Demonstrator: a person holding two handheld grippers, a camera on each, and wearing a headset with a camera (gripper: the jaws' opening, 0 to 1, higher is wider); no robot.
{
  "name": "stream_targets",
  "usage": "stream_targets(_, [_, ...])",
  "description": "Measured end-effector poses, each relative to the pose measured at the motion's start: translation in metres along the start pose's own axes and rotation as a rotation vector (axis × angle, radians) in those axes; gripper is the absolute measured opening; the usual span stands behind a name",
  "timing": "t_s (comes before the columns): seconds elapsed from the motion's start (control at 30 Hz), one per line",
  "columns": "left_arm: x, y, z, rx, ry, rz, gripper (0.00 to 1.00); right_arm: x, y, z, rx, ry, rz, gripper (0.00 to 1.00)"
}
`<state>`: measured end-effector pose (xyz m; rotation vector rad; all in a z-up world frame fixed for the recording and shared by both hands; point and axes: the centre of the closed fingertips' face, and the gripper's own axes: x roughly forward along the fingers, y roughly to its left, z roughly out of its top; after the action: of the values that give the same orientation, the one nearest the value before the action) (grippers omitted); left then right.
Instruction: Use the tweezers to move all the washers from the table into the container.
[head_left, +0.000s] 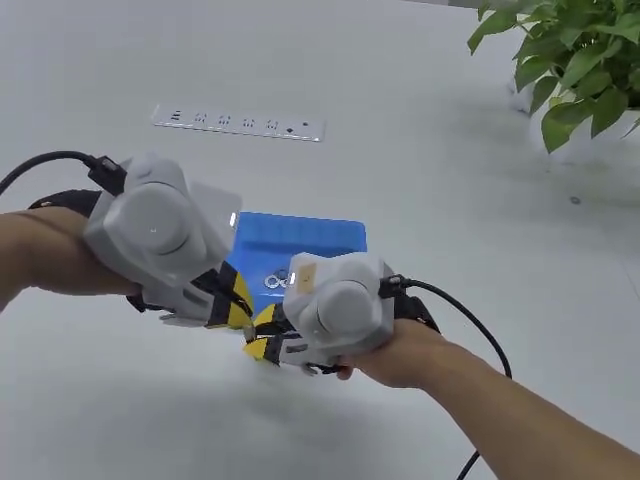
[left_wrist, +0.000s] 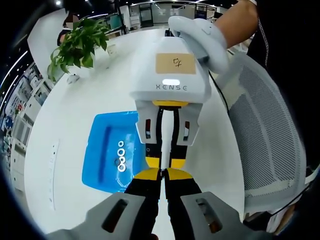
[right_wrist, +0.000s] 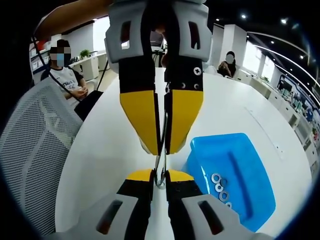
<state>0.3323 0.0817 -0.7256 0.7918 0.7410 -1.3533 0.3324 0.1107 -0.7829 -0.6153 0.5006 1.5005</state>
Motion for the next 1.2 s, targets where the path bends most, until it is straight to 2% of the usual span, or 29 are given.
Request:
stream_targets(0.63, [-0.004, -0.001, 0.002, 0.002, 0.001, -0.005, 0.06, -0.004, 0.0, 0.003, -0.004, 0.003, -0.006, 0.11])
stream_targets(1.2, [-0.022, -0.004, 0.013, 0.009, -0.008, 0.0, 0.06, -0.018, 0.002, 0.02, -0.02, -0.008, -0.025, 0.11])
